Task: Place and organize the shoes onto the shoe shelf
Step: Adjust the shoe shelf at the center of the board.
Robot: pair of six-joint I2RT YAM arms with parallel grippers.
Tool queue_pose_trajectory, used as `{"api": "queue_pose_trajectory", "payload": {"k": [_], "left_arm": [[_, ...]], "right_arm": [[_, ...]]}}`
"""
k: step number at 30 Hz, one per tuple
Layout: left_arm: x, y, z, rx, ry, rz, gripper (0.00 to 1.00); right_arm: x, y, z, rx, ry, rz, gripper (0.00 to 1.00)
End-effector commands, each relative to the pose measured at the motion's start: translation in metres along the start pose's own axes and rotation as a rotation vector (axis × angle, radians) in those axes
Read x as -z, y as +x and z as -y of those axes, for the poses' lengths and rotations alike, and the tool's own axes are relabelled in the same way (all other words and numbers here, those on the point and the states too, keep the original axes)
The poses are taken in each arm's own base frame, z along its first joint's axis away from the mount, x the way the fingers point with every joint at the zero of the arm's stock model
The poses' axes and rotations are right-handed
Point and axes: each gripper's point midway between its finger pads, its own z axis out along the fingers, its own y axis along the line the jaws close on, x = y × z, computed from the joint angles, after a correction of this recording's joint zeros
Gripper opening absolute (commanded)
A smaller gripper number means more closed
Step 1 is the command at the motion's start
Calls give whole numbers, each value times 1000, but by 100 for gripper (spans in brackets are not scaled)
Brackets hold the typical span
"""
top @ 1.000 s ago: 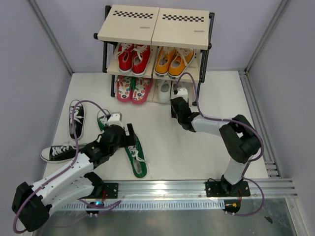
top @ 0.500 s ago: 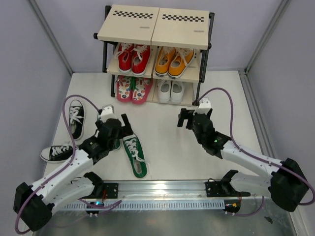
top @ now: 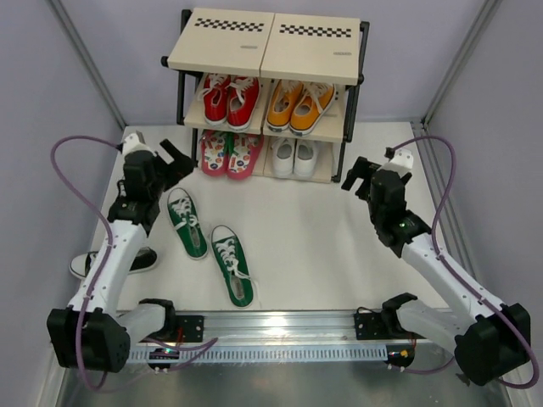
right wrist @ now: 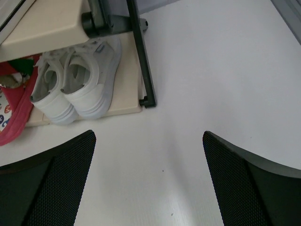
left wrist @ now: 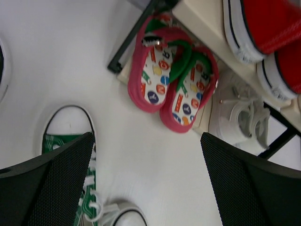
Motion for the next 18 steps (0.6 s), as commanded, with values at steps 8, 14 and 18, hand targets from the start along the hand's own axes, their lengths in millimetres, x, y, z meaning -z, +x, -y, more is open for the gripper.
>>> {"api": "queue_pose_trajectory", "payload": {"k": [8, 14, 18], "left_arm": [[-49, -104, 39, -106, 266, 141, 99], [-88, -127, 40, -213, 259, 196, 96], [-113, -139, 35, -239, 243, 203, 90]], "right_arm": [[-3, -92, -27, -8, -96, 151, 100], [-8, -119, -34, -14, -108, 212, 100], [-12, -124, -32, -8, -94, 221, 99]]}}
